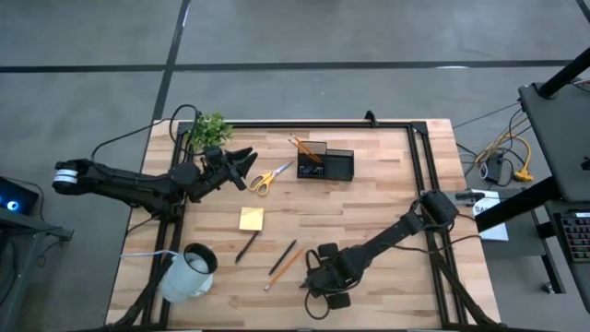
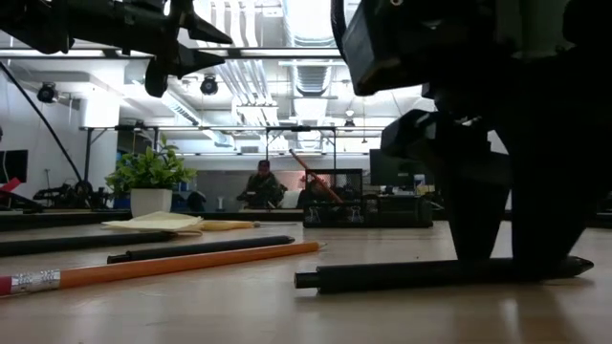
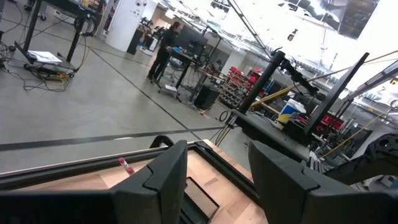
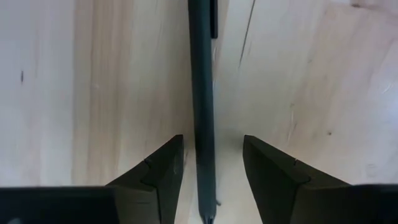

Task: Pick and place office supplies into organizer
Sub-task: Put the right pen into the desk organizer

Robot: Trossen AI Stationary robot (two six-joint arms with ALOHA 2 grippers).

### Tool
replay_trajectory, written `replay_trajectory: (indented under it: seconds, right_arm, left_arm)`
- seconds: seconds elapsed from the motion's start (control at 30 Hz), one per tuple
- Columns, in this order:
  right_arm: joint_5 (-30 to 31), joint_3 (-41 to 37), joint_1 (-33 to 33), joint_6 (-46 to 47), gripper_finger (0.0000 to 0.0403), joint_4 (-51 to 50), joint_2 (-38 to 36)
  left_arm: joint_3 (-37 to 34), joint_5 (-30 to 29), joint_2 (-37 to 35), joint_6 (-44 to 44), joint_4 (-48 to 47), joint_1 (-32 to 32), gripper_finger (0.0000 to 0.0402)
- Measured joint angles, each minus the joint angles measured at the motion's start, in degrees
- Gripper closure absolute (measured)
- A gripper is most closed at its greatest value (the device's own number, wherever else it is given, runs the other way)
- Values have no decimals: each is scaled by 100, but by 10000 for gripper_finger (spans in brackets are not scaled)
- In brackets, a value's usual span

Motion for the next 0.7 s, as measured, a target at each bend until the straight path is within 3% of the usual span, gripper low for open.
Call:
replay_trajectory:
  seconds: [0.7]
  right_arm:
    - [-106, -315, 3, -432, 281, 434, -40]
  left_arm:
    - [0, -2, 2, 0, 0, -1, 244]
